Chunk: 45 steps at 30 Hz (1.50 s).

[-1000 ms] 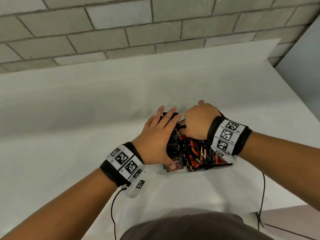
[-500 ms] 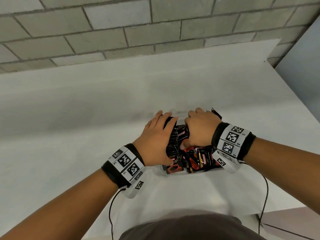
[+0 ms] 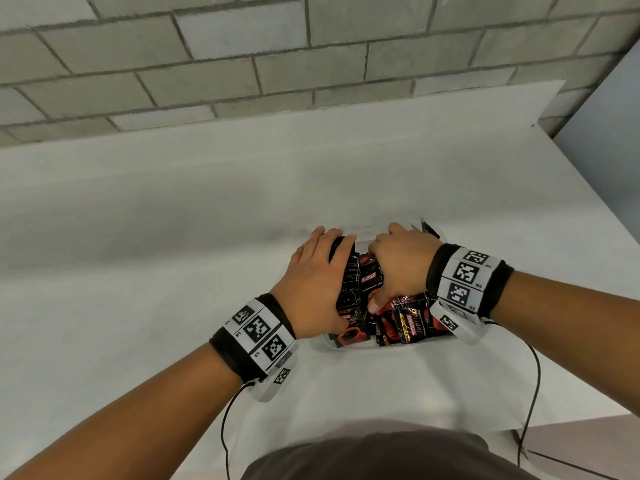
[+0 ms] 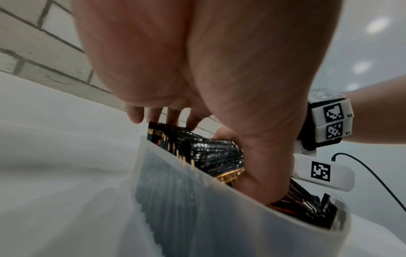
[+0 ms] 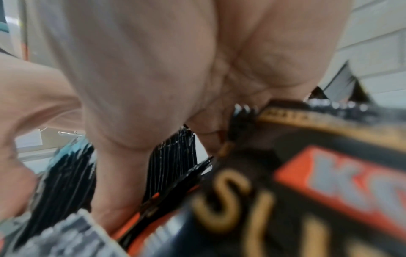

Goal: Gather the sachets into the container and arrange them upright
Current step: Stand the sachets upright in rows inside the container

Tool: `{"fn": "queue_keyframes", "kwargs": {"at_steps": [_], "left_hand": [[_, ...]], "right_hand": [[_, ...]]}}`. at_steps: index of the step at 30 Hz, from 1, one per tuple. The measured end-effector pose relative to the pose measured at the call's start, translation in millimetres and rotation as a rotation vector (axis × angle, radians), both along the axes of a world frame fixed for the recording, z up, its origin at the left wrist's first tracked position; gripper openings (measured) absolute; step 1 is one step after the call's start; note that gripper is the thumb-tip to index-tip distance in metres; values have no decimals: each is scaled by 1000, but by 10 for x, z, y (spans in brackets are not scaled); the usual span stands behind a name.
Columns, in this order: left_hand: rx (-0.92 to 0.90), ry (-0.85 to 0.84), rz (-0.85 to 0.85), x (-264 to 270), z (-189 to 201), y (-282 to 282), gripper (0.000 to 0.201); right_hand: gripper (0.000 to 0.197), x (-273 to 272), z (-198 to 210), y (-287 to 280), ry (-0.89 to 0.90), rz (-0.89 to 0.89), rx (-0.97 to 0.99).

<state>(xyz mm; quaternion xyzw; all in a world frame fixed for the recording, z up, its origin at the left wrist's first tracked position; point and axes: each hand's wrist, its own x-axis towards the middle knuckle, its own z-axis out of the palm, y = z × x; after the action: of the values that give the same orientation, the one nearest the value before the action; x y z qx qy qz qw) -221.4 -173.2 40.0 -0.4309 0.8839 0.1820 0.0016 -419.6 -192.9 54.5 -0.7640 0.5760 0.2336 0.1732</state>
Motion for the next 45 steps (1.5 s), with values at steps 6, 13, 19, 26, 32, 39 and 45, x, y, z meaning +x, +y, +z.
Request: {"fn": "queue_keyframes", "kwargs": {"at_steps": [6, 13, 19, 26, 32, 39, 45], "left_hand": [[-10, -9, 11, -11, -6, 15, 132], [-12, -14, 29, -20, -13, 30, 132], [-2, 2, 40, -4, -9, 35, 132], [4, 12, 44, 3, -8, 44, 131], [27, 8, 44, 24, 27, 20, 131], [73, 45, 15, 69, 115, 23, 137], [103, 214, -10, 15, 386, 57, 116]], "right_hand": [[102, 7, 26, -57, 49, -20, 33], [107, -94, 71, -116, -97, -152, 70], [103, -141, 123, -147, -256, -201, 85], [38, -229, 311, -75, -440, -225, 60], [30, -373, 540, 28, -613, -322, -57], [36, -531, 818, 157, -874, -436, -151], [37, -606, 876, 225, -1035, -486, -161]]}}
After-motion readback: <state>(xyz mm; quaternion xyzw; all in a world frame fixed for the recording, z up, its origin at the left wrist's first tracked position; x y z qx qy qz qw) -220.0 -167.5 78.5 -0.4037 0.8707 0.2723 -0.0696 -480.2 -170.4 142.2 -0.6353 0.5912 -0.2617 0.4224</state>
